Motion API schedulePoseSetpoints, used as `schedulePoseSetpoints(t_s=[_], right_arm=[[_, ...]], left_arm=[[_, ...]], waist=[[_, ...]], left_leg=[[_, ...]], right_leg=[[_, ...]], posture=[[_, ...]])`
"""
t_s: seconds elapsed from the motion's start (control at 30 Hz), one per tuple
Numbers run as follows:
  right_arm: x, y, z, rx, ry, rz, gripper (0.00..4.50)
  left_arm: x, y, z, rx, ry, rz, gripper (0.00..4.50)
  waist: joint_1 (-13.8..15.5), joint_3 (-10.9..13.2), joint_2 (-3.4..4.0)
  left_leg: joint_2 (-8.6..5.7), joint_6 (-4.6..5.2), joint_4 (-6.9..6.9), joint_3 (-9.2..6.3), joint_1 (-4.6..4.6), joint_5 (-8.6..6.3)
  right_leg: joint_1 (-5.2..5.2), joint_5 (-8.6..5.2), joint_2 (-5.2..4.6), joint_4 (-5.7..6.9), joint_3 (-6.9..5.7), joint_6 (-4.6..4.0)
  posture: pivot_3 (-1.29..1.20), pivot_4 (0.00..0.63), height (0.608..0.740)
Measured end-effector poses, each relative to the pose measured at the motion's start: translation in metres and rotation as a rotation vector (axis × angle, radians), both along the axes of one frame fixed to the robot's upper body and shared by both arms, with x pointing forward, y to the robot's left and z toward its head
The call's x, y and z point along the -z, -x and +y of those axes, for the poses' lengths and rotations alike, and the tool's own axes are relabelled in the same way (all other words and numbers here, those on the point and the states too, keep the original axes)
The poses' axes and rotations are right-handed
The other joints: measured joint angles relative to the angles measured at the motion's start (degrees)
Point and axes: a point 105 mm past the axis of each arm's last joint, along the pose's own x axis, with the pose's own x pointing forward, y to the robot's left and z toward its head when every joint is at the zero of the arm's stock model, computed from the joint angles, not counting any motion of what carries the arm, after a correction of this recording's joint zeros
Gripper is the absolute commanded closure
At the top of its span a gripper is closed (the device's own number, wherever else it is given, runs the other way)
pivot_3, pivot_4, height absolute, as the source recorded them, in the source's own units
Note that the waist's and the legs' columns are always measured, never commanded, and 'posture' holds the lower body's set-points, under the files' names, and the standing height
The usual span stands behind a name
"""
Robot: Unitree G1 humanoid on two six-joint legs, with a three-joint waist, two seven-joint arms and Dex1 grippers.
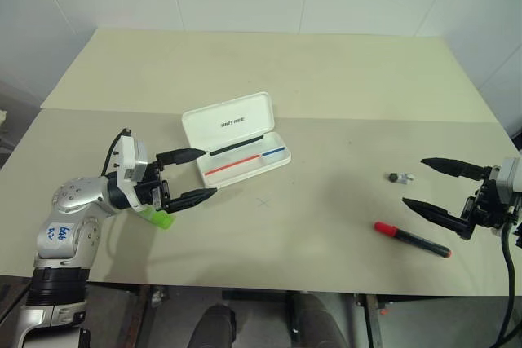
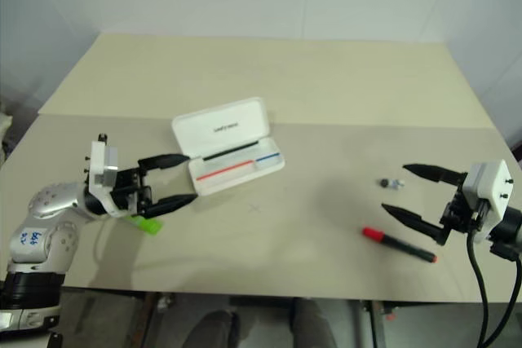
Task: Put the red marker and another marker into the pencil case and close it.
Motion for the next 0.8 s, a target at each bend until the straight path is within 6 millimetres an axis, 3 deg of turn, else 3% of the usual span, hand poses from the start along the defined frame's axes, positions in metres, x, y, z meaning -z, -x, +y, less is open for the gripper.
schedulePoseSetpoints(t_s=[0.23,0.43,0.7,0.8], right_arm=[[-0.002,-0.006,0.003,-0.005,-0.004,-0.033,0.00],[-0.003,-0.012,0.018,-0.064,-0.013,-0.039,0.00],[-0.001,-0.004,0.067,-0.232,-0.043,-0.013,0.00],[-0.002,0.002,0.080,-0.281,-0.048,0.001,0.00]], left_arm=[[0.000,-0.001,0.002,-0.012,-0.006,-0.009,0.04],[-0.001,0.000,0.008,-0.018,-0.053,-0.009,0.04],[0.012,-0.010,0.029,-0.074,-0.154,0.043,2.69],[0.014,-0.015,0.028,-0.076,-0.178,0.048,2.69]], waist=[[0.0,0.0,0.00],[-0.1,0.0,0.01],[0.1,0.0,0.03],[0.3,0.0,0.02]], left_leg=[[0.01,0.00,0.00,-0.01,0.01,0.00],[0.01,-0.01,0.00,0.00,0.03,0.00],[0.00,-0.01,0.01,-0.05,0.01,0.00],[0.00,-0.01,0.01,-0.07,-0.02,-0.01]], right_leg=[[0.00,0.00,0.00,0.01,-0.01,0.00],[0.00,0.00,0.00,0.03,0.00,0.00],[0.00,-0.02,-0.04,0.07,-0.06,-0.03],[-0.01,-0.01,-0.06,0.02,-0.08,-0.02]], posture=[[0.00,0.150,0.740],[0.00,0.150,0.740],[0.00,0.150,0.740],[0.00,0.150,0.740]])
